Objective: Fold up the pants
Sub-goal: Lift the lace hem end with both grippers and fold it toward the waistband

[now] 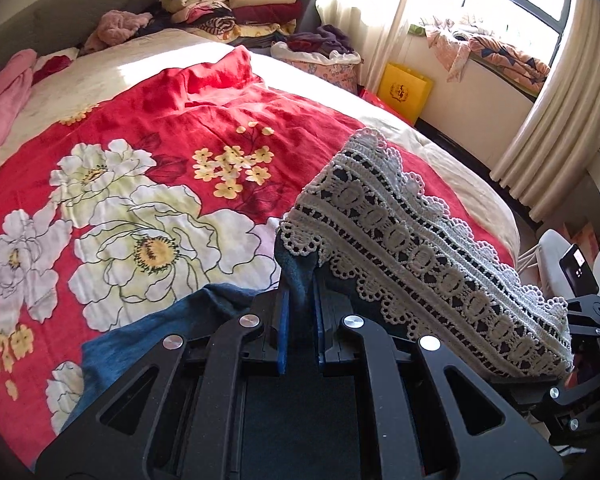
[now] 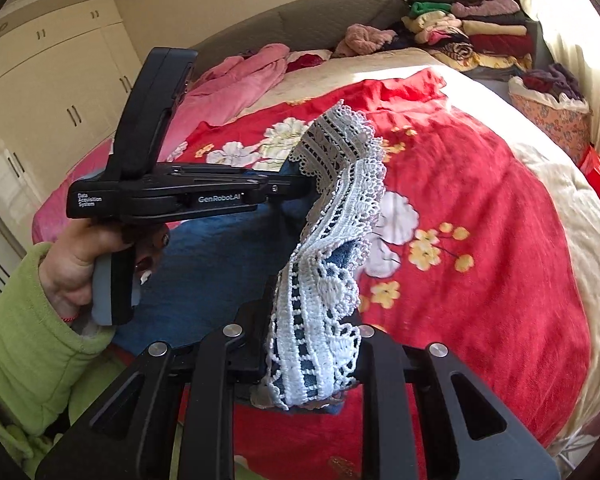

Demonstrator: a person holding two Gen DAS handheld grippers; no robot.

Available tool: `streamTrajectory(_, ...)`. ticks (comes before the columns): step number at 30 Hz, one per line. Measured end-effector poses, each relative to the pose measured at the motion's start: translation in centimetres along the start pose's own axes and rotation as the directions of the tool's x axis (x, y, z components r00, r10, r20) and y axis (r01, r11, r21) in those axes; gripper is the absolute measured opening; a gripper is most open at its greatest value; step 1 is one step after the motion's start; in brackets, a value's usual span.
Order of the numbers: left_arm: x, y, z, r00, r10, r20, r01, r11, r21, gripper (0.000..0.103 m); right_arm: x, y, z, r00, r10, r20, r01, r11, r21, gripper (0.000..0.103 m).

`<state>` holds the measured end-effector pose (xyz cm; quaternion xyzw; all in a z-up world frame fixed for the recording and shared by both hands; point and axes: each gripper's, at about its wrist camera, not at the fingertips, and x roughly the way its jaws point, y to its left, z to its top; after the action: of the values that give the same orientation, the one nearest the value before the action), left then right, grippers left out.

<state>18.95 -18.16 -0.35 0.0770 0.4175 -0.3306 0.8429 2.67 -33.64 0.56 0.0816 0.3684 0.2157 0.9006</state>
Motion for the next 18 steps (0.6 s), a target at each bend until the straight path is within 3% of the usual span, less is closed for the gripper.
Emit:
streamTrajectory(10, -2.0, 4.8, -2.5, 0.999, 0.014, 0.046, -0.01, 0.996, -0.09, 0.004, 3.3, 5.7, 1.6, 0.998, 0.034, -0.05, -0.04, 0.993, -0.114, 0.019)
streamTrajectory(18, -3.2, 9.2, -5.4, 0.998, 0.049, 0.032, -0.042, 0.979, -0.2, 0.01, 7.1, 10.7, 1.2, 0.99, 0.05, -0.133, -0.079, 0.972, -0.223, 0.019)
